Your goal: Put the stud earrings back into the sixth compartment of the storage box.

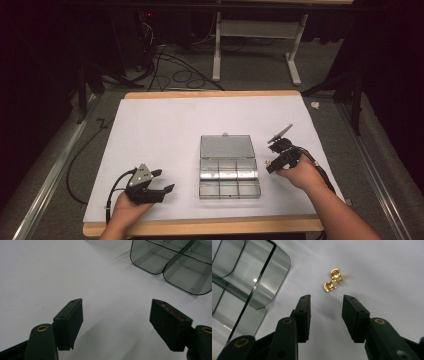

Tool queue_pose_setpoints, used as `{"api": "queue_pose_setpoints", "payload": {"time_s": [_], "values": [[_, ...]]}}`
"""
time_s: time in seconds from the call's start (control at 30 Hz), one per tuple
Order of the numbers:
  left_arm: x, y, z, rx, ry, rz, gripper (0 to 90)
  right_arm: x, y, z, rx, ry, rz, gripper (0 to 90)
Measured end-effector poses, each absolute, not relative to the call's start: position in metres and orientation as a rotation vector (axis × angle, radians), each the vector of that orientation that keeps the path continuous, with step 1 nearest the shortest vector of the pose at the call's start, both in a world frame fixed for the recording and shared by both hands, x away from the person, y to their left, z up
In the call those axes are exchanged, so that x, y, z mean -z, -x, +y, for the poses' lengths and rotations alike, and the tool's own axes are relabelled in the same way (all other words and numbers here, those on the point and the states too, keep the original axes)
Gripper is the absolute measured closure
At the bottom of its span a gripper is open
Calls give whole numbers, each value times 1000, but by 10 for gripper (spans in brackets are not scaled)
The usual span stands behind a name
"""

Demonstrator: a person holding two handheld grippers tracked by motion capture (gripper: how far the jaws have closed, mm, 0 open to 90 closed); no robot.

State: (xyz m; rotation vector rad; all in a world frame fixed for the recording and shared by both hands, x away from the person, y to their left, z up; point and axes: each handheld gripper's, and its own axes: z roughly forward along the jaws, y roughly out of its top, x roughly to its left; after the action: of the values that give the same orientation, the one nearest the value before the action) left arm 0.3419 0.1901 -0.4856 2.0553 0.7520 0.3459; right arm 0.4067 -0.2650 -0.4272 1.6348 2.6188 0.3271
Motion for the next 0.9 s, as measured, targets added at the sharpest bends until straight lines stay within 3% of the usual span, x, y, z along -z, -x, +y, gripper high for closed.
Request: {"api": "queue_pose_setpoints", "payload": {"time_s": [0.73,0.9], "values": [[485,-341,191,-345,-2059,751,275,435,-427,-266,-296,-1693,2627,772],[485,-341,191,-346,-2056,752,275,437,-429,-264,-279,-1688,2635,851]]}}
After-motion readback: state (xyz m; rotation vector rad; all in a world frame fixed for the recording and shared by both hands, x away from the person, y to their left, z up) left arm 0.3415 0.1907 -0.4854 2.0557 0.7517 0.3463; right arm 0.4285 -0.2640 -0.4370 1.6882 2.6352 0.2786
